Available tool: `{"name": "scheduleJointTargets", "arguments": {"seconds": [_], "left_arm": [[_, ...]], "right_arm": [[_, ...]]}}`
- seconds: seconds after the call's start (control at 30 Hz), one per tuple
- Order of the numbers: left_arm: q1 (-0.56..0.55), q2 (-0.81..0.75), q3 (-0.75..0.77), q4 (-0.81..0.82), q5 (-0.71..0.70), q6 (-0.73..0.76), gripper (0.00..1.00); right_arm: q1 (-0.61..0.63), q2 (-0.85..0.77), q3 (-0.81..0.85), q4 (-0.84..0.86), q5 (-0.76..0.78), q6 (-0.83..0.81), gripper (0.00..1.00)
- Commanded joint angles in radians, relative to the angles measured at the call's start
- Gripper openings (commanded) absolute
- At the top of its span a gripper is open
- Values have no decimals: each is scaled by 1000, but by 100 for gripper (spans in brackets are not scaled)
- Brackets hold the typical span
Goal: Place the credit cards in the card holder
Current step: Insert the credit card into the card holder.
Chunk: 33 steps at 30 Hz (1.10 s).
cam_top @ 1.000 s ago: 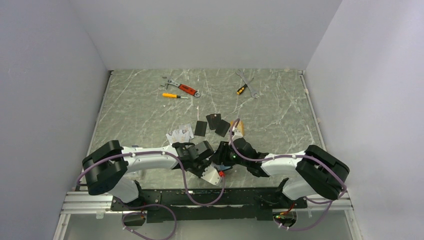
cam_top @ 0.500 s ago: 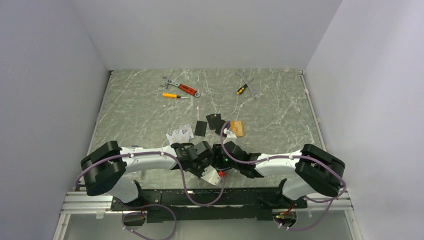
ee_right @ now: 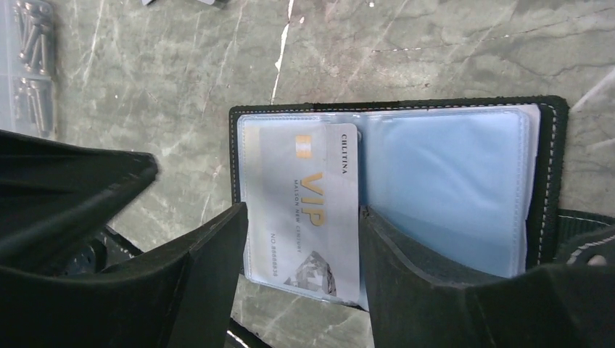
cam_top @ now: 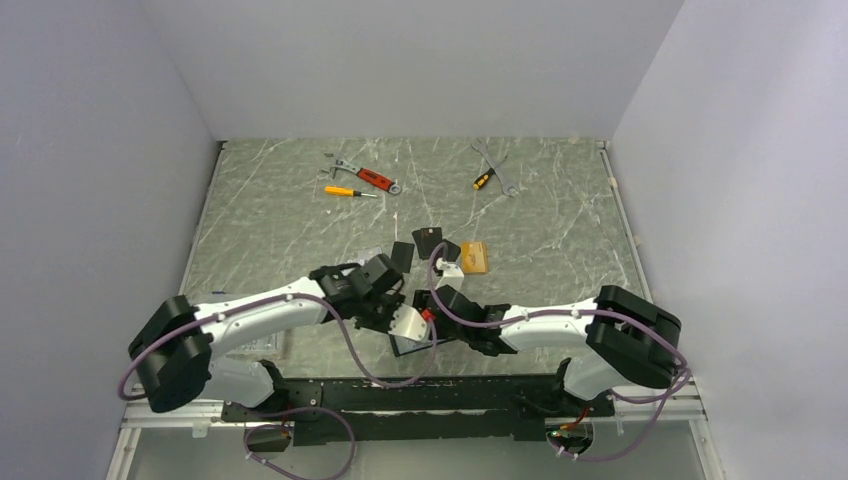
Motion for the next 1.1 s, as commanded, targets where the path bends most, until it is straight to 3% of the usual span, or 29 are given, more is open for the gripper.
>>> {"name": "scheduleJointTargets", "arguments": {"seconds": [0.0, 0.13, 0.43, 0.67, 0.7, 0.73, 0.77, 0.8, 0.93, 1.07], "left_arm": [[119, -100, 54, -55, 105, -68, 9], [222, -168, 39, -86, 148, -81, 9], [366, -281, 2, -89, 192, -154, 9], [479, -319, 27, -71, 177, -244, 17], [498, -321, 34, -74, 183, -255, 21], [518, -322, 43, -79, 191, -261, 38], [536, -325, 50, -85, 195, -266, 77], [555, -328, 57, -89, 202, -271, 97], [612, -356, 78, -110, 249, -277, 99], [633, -383, 74, -107, 250, -292, 94]], "right_arm": [[58, 49, 65, -145, 50, 3, 62], [98, 101, 137, -265, 111, 14, 69], [164, 200, 229, -385, 191, 54, 75], [207, 225, 320, -531, 305, 80, 78], [215, 236, 339, -554, 320, 86, 81], [226, 254, 359, -579, 333, 88, 86], [235, 269, 381, -602, 344, 89, 94], [242, 282, 399, -617, 351, 85, 99], [263, 304, 438, -629, 363, 73, 100], [270, 329, 466, -659, 379, 74, 97]]}}
